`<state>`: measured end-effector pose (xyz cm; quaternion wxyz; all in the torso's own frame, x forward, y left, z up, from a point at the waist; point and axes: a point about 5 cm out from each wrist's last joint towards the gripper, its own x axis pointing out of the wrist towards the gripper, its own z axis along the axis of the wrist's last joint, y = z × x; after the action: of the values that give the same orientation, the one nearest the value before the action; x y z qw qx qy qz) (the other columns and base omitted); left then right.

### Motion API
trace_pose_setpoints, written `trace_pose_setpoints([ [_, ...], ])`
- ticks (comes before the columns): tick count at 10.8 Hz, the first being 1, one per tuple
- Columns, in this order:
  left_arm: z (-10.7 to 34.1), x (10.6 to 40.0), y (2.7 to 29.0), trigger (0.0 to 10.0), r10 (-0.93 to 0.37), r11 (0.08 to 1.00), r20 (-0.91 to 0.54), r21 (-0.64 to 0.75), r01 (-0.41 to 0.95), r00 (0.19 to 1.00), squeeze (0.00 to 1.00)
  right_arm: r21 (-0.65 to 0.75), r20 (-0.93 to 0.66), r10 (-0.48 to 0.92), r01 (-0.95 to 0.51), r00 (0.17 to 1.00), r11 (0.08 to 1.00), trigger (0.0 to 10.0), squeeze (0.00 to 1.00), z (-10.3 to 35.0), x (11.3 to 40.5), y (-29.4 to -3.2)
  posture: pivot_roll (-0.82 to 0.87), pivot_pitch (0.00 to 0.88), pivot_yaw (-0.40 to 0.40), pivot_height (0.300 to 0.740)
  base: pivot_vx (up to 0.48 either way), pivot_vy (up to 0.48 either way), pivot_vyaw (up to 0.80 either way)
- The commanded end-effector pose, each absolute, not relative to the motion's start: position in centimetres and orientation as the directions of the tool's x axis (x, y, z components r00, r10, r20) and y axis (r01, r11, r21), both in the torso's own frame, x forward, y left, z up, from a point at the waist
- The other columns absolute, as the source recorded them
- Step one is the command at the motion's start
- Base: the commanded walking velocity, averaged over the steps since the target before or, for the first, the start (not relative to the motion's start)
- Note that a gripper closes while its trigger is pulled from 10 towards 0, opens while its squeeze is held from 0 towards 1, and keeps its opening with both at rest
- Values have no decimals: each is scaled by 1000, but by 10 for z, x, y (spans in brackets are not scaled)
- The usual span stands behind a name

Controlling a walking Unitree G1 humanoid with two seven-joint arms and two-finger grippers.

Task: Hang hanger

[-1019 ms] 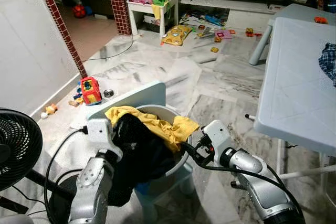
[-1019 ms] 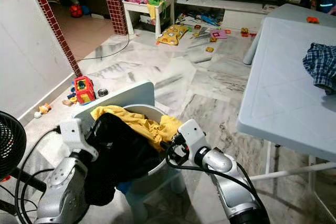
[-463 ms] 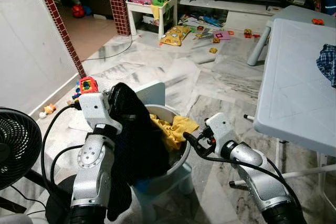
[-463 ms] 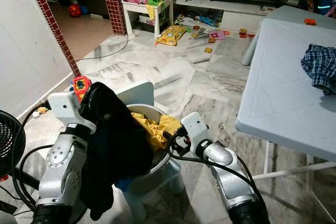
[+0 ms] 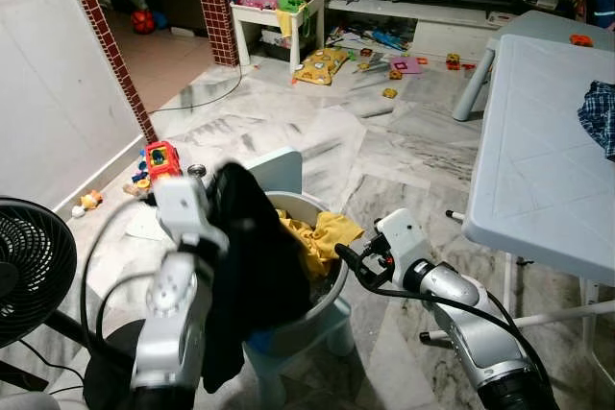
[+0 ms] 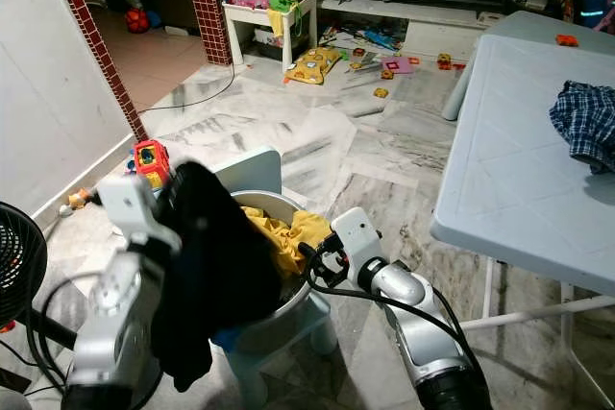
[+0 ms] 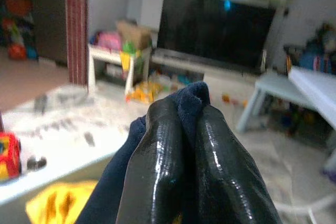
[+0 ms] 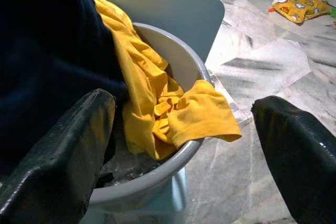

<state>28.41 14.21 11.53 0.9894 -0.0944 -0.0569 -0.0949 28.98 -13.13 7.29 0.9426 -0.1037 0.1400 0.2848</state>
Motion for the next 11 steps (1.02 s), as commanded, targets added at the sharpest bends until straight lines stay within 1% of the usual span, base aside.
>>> trace_pose_setpoints([
  [1,102,279,143,0,-194,964,66,-170,202,979,0,-123,-331,502,-564,799,817,10000,0,71,288,-133,-150,0,33,740,0,0,0],
  [4,88,273,147,0,-201,966,9,-165,200,980,0,-122,-332,503,-565,798,816,10000,0,71,288,-133,-149,0,33,740,0,0,0],
  [5,80,269,149,510,-212,966,-35,-161,204,977,0,-119,-335,506,-568,795,814,10000,0,70,287,-132,-149,0,32,740,0,0,0],
  [6,73,266,149,2745,-226,963,-75,-165,212,971,0,-115,-342,509,-573,790,812,10000,0,68,285,-132,-148,0,30,740,0,0,0],
  [7,58,258,153,4980,-229,966,-158,-159,204,961,0,-107,-366,519,-589,772,801,10000,0,64,281,-132,-150,0,27,740,0,0,0],
  [8,52,254,155,9608,-224,969,-193,-150,197,955,0,-102,-371,525,-595,766,797,10000,0,63,279,-131,-150,0,26,740,0,0,0],
  [9,42,248,157,10000,-209,974,-250,-141,178,945,0,-96,-379,534,-606,756,790,10000,0,62,277,-131,-149,0,22,740,0,0,0],
  [11,34,242,157,10000,-211,975,-299,-128,181,931,0,-95,-384,538,-611,751,786,10000,0,61,276,-131,-148,0,18,740,0,0,0],
])
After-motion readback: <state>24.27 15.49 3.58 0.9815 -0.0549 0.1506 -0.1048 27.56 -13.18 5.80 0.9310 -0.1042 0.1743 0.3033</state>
